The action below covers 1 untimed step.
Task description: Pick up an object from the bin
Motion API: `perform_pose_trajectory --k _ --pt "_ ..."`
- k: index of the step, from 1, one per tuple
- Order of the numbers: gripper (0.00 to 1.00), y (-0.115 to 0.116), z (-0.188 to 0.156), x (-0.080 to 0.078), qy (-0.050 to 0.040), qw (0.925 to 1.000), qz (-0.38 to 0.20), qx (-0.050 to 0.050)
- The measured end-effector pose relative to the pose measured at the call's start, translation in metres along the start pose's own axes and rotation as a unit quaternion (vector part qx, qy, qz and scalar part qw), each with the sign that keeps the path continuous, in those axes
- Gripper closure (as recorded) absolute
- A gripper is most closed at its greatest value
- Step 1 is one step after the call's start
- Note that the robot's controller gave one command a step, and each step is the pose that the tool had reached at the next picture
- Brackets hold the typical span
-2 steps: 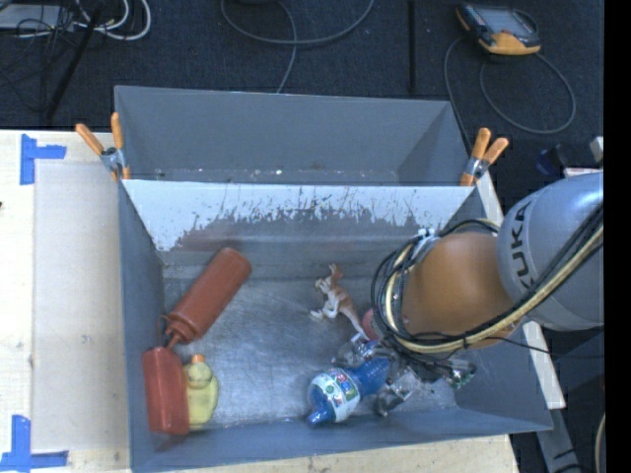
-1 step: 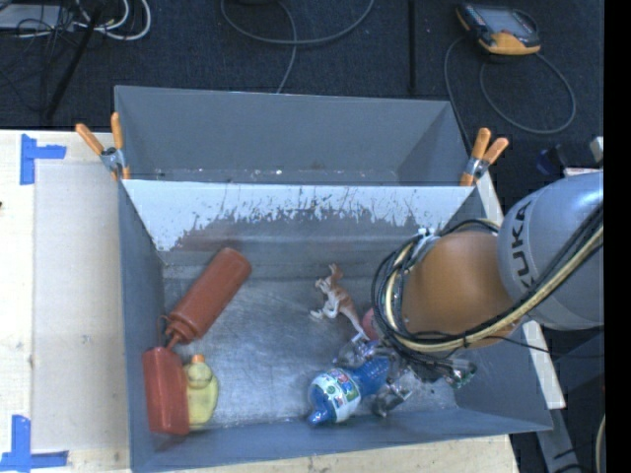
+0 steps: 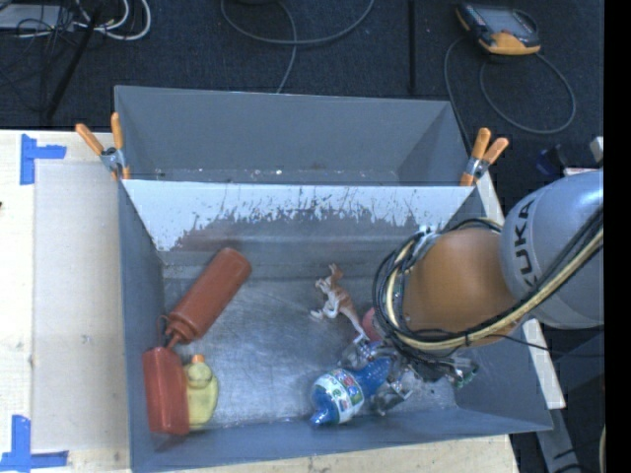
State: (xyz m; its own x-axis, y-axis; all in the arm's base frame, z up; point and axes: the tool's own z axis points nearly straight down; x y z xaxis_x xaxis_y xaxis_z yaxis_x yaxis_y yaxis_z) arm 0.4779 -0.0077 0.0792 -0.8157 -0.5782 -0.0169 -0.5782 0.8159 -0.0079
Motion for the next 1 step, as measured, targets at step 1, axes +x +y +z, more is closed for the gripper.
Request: perform_pose_trajectory --k 1 --pt "1.0 0.0004 -0.0194 0.0007 0.0047 1.0 0.0 -0.002"
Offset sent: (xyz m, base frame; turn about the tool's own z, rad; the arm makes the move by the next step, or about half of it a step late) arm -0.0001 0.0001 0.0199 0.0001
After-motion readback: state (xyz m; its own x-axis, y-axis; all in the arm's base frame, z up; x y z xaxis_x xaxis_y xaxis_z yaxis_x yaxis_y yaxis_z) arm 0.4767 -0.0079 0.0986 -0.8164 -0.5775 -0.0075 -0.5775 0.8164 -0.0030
